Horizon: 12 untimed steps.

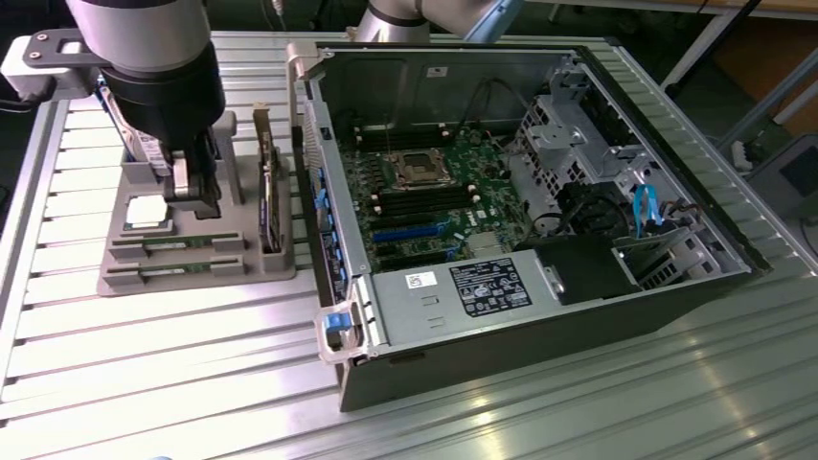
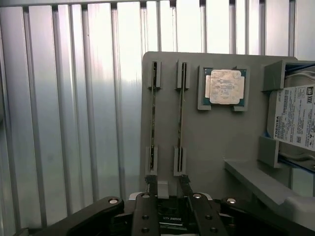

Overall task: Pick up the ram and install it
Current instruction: 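Pick up the ram and move it above insertion slot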

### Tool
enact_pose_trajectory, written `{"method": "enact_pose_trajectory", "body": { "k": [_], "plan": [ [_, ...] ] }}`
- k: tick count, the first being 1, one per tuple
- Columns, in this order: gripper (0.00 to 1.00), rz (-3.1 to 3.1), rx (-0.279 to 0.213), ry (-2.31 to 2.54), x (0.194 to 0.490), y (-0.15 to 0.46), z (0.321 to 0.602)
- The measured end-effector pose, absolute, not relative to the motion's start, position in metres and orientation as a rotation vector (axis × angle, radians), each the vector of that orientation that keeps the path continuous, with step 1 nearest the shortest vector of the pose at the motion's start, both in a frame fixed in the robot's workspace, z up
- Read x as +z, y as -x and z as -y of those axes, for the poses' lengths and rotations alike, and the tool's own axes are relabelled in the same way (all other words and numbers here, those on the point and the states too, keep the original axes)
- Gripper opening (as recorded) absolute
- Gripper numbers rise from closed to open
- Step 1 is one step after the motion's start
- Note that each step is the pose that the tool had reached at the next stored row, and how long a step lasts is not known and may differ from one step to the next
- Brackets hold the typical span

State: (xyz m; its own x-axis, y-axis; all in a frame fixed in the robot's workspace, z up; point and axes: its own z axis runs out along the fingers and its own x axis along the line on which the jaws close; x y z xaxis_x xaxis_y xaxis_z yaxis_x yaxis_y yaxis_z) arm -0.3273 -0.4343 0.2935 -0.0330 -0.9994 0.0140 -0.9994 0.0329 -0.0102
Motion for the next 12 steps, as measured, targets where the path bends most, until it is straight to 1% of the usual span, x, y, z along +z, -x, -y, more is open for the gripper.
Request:
{"method": "enact_pose_trajectory", "body": {
  "k": [12],
  "plan": [
    [0.29, 2.256, 0.027, -2.182, 0.2901, 0.3368, 0.4347]
  ]
}}
